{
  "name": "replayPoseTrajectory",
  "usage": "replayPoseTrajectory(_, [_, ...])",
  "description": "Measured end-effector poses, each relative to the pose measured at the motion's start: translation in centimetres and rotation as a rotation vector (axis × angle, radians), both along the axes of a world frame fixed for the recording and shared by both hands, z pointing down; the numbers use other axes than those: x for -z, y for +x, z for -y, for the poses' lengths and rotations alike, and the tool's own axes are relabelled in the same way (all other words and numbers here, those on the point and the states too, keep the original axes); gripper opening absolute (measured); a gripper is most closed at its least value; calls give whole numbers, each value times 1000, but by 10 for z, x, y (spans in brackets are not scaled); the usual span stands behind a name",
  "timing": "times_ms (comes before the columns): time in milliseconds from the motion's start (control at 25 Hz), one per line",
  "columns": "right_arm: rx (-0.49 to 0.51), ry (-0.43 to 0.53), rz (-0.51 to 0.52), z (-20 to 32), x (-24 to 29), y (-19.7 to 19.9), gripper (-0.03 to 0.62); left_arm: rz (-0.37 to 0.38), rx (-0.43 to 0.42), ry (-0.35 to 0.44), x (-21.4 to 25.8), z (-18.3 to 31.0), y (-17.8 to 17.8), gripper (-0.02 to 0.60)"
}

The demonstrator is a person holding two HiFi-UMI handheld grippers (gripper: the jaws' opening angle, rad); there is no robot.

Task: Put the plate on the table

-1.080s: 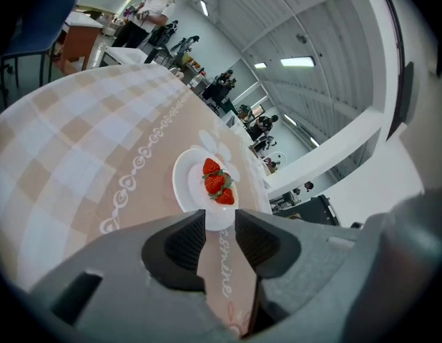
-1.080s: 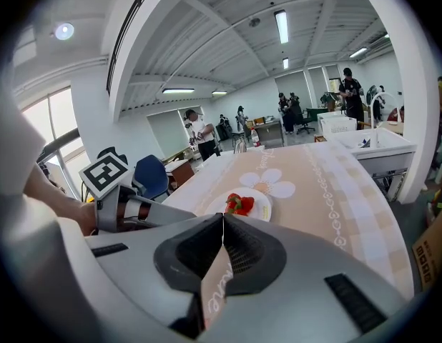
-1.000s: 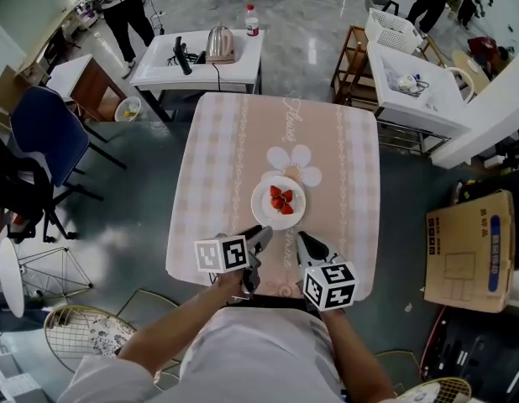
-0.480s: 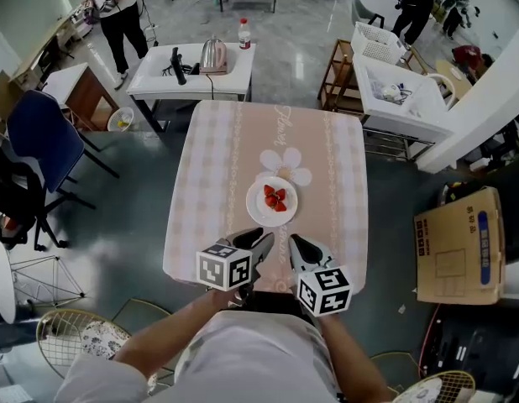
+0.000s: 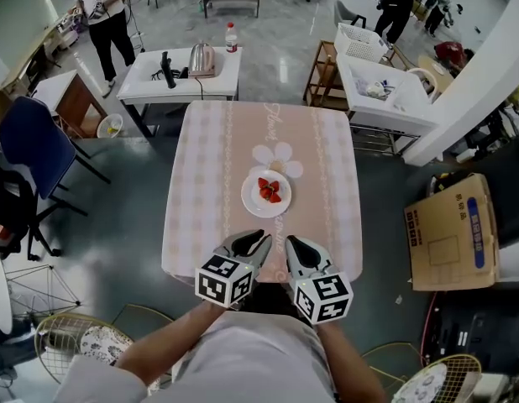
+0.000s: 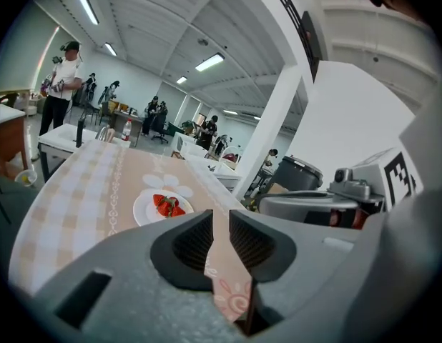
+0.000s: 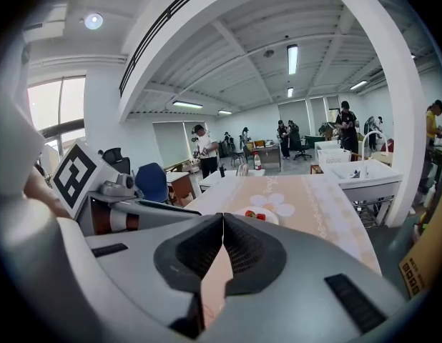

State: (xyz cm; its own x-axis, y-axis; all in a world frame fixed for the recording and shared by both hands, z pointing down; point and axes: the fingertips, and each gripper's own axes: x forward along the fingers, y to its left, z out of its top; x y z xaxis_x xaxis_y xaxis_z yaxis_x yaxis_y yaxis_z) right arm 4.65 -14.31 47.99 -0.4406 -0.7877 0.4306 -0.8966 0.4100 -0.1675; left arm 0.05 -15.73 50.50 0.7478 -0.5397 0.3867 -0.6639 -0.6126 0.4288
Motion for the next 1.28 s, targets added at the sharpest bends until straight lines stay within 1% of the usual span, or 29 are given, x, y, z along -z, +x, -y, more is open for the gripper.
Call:
replayPoseTrajectory(160, [11,12,-13,-14,6,-12,5,-14,5,50,14,-13,-7,40])
replayPoseTrajectory(240, [22,14,-14,-20,8,-18,5,-5,-11,77,18,-20,-9,18])
replayPoseTrajectory(400, [53,31,-20,-32,17,-31,5,13,-38,136,25,-30,-10,6])
replayPoseTrajectory(560, [69,54,-39,-36,21,-39,5,-11,-16,142,29,-35,-16,6])
replayPoseTrajectory(680, [66,56,-40,-35,20,-42,5,-10,-6,150,29,-37,-19,6])
replayPoseTrajectory(920, [47,64,-65,-34,21,-45,5,-44,47,133,32,-30,-32,5])
replayPoseTrajectory(1120, [40,87,-78,-33,26,-46,5,-46,34,144,32,-31,-32,5])
replayPoseTrajectory(1280, [50,72,-75,-34,23,-49,5,-49,22,164,35,-32,-29,5])
